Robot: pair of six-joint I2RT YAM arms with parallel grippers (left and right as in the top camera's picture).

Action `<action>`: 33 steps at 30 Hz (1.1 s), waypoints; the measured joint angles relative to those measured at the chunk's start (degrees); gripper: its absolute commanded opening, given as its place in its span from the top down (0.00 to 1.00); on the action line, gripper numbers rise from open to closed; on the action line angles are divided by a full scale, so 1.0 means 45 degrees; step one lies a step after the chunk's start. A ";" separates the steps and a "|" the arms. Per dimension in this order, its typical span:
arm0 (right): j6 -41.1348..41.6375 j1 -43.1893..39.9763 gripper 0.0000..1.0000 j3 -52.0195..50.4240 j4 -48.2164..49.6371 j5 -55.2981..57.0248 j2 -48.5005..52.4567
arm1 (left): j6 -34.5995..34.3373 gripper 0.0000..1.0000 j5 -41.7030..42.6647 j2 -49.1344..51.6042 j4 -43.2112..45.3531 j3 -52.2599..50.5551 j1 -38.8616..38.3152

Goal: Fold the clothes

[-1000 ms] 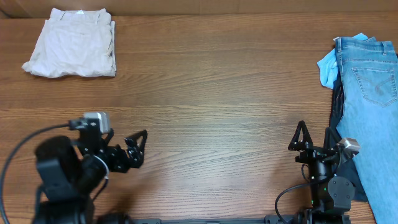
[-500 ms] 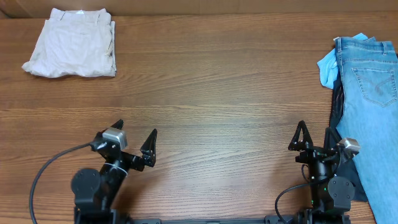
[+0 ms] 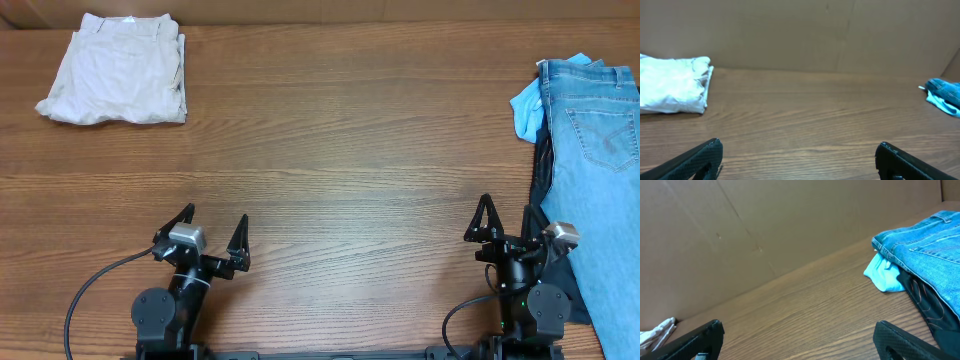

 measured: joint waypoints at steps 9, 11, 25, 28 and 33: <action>0.0015 -0.0005 0.00 0.0000 0.0000 -0.0005 0.0000 | 0.0000 0.00 -0.0559 -0.0661 -0.0461 -0.0175 0.0024; 0.0010 0.0000 0.00 0.0000 0.0000 -0.0005 0.0000 | 0.0000 0.00 -0.0617 -0.0665 -0.0461 -0.0175 0.0044; 0.0010 -0.0005 0.00 0.0000 -0.0005 0.0000 0.0000 | 0.0563 0.00 -0.0981 -0.0665 -0.0505 -0.0175 0.0053; 0.0005 0.0000 0.00 -0.0005 -0.0005 0.0000 0.0000 | 0.0787 0.00 -0.1219 -0.0665 -0.0520 -0.0175 0.0053; 0.0005 0.0000 0.00 0.0000 0.0000 -0.0005 0.0000 | 0.1622 0.00 -0.1719 -0.0665 -0.0597 -0.0175 0.0053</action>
